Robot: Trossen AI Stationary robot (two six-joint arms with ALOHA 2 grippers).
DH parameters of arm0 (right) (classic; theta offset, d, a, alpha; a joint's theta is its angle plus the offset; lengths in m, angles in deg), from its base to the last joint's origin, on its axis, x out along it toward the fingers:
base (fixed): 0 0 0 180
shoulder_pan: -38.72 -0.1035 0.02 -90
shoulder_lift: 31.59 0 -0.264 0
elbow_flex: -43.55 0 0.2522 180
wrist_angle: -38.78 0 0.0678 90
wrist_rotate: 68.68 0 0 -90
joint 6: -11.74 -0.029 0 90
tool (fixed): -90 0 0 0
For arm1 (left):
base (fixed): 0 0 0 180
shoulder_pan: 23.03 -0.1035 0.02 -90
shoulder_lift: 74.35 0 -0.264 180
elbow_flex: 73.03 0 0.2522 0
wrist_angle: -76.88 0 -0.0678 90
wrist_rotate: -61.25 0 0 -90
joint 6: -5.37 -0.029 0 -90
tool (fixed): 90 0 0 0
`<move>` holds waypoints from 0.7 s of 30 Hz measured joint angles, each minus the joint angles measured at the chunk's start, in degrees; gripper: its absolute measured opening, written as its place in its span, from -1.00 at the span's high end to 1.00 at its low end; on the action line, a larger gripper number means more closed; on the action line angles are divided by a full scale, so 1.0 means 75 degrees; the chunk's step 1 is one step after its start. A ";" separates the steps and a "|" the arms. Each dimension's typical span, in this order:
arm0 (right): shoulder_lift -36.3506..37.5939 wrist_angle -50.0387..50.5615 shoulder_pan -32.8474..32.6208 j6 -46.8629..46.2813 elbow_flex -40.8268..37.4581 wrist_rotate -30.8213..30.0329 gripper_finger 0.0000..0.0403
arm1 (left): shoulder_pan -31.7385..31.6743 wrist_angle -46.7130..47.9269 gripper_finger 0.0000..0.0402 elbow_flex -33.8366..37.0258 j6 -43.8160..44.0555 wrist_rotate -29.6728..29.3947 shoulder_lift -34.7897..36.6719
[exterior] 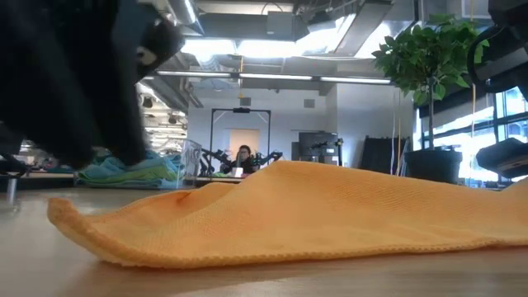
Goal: Fold microfiber towels
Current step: Fold the orange microfiber cloth
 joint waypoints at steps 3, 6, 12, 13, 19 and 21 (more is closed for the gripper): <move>-0.0001 -0.0002 0.0003 0.0020 0.0000 0.0012 0.90 | 0.0000 0.0289 0.37 0.0025 0.0136 0.0171 -0.0076; -0.0001 -0.0003 0.0003 0.0020 0.0000 0.0018 0.90 | -0.0034 0.0166 0.27 0.0012 0.0118 0.0155 -0.0063; -0.0003 -0.0003 0.0003 0.0155 0.0000 0.0026 0.90 | -0.0170 0.0234 0.13 0.0026 0.0117 0.0410 -0.0140; 0.0000 -0.0006 0.0001 0.0193 0.0000 0.0023 0.90 | -0.0174 0.0245 0.11 0.0048 0.0121 0.0455 -0.0142; -0.0003 -0.0003 0.0003 0.0184 0.0000 0.0029 0.90 | -0.0238 0.0121 0.09 0.0064 0.0123 0.0563 -0.0142; -0.0003 -0.0003 0.0003 0.0093 0.0000 0.0032 0.90 | -0.0230 0.0148 0.09 0.0064 0.0090 0.0541 -0.0170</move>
